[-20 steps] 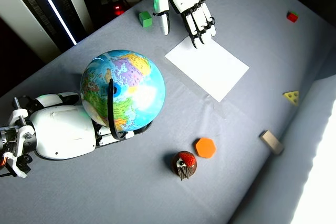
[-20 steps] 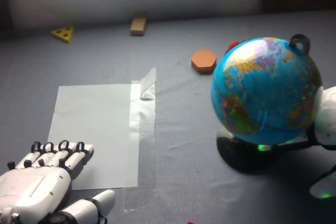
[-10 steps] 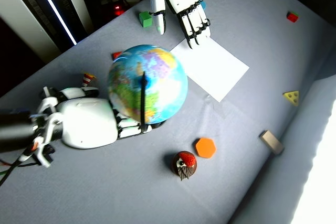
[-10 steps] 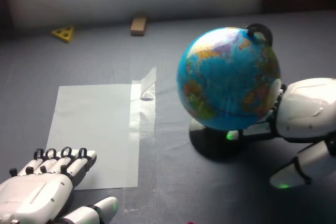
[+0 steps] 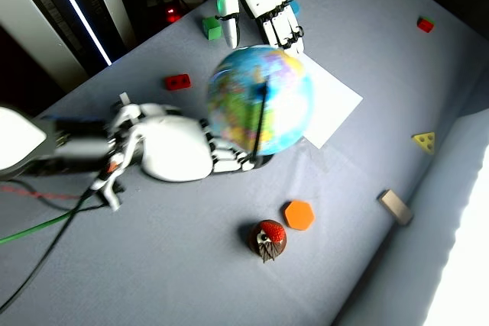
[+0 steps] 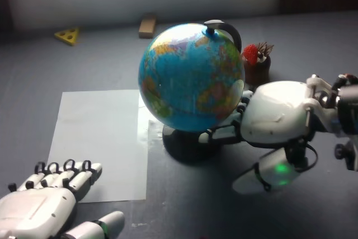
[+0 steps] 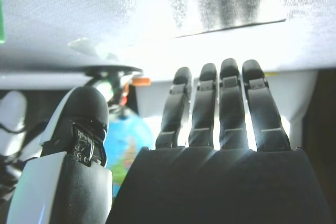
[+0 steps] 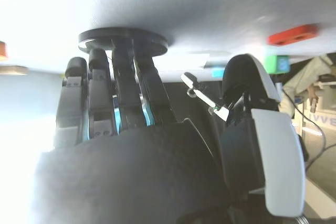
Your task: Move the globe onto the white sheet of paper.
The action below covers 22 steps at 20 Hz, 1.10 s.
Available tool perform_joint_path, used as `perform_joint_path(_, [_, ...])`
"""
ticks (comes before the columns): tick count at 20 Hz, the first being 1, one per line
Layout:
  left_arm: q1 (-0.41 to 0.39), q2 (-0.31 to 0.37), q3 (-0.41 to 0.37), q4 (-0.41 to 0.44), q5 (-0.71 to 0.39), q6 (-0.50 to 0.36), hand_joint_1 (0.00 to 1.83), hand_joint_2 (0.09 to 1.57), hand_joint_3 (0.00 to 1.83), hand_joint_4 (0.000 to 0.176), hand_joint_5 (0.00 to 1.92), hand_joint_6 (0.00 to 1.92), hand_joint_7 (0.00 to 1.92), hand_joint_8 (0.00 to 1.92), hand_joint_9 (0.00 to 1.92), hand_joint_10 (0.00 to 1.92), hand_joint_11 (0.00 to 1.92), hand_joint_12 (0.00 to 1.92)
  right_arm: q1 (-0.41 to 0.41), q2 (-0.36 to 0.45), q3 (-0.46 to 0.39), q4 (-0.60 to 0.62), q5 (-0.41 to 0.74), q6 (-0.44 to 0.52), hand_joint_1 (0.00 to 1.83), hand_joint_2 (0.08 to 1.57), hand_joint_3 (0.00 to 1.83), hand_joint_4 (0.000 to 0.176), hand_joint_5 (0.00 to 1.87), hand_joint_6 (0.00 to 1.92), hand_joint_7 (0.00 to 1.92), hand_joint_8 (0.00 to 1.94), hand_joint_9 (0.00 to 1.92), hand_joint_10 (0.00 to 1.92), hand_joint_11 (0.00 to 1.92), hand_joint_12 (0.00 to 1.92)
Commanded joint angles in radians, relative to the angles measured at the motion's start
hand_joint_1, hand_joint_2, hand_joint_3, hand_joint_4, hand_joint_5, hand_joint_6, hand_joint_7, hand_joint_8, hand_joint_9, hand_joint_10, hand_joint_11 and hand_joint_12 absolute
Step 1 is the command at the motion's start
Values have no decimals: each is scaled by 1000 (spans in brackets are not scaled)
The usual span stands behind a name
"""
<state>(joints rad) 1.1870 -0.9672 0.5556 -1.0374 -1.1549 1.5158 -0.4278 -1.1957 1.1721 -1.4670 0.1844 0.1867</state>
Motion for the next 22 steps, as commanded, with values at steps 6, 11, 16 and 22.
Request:
perform_joint_path(6, [-6,16,-11,38,-65,-8,0,1257,0,44,56,2,38,0,59,1,0,107,23,-86,-7,12,-66,-16,0,1184,1,0,131,6,122,0,90,0,0,0])
perform_joint_path(11, [-10,26,-13,37,-65,-16,0,1258,0,44,50,0,36,0,57,0,0,103,28,-110,-7,12,-87,-22,0,1184,1,0,131,5,129,3,84,0,0,0])
perform_joint_path(16, [-9,29,-21,36,-57,-16,0,1258,0,44,56,2,34,0,57,0,0,99,35,-144,-3,12,-131,-40,0,1184,1,0,131,5,127,2,87,2,0,0])
perform_joint_path(22, [-15,31,-36,9,-57,-7,0,1257,0,44,56,2,34,0,56,0,0,96,70,-213,22,13,-155,11,0,1184,1,0,137,7,127,1,90,3,0,0])
